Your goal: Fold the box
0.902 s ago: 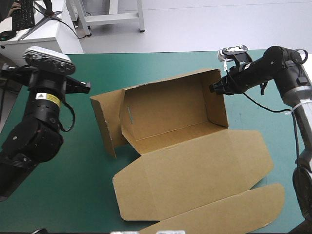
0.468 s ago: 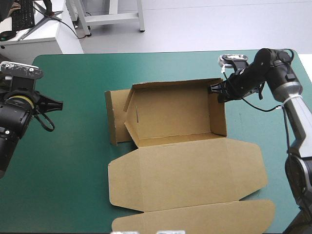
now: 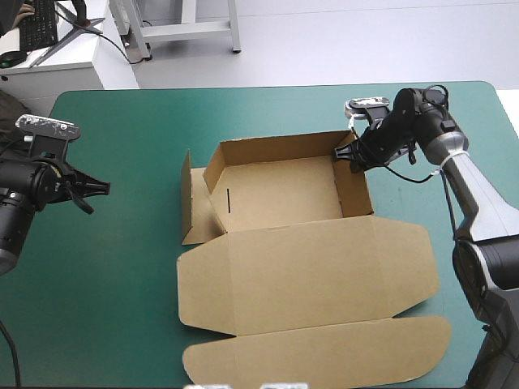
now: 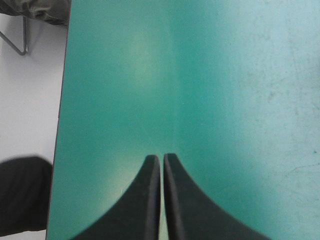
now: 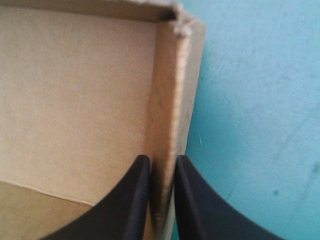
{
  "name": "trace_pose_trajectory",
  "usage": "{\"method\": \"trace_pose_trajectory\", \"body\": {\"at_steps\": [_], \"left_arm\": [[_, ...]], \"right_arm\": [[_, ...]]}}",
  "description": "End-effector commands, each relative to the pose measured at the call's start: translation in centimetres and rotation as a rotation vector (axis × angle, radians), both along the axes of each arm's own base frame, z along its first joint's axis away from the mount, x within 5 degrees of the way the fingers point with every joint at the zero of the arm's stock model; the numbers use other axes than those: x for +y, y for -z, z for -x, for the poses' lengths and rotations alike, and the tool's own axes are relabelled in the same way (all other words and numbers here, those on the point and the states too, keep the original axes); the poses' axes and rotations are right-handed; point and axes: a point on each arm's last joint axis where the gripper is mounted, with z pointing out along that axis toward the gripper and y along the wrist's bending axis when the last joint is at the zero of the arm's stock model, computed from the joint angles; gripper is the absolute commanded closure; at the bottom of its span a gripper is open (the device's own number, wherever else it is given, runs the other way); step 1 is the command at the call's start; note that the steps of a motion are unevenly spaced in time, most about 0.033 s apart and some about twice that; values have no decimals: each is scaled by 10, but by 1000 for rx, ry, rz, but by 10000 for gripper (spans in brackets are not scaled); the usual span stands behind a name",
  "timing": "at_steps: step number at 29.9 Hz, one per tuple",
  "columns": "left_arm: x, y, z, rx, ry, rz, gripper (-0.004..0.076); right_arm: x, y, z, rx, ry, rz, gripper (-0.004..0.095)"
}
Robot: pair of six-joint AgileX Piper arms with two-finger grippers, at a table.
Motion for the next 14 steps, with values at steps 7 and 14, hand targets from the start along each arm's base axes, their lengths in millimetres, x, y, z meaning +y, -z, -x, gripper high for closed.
{"method": "trace_pose_trajectory", "body": {"at_steps": [7, 14], "left_arm": [[-4, -4, -8, -36, 43, 11, 720], [-4, -1, -10, -19, 55, -1, 720]], "right_arm": [[-8, -64, 10, -132, 63, 32, 362], [-16, -101, 35, -218, 122, 25, 340]]}}
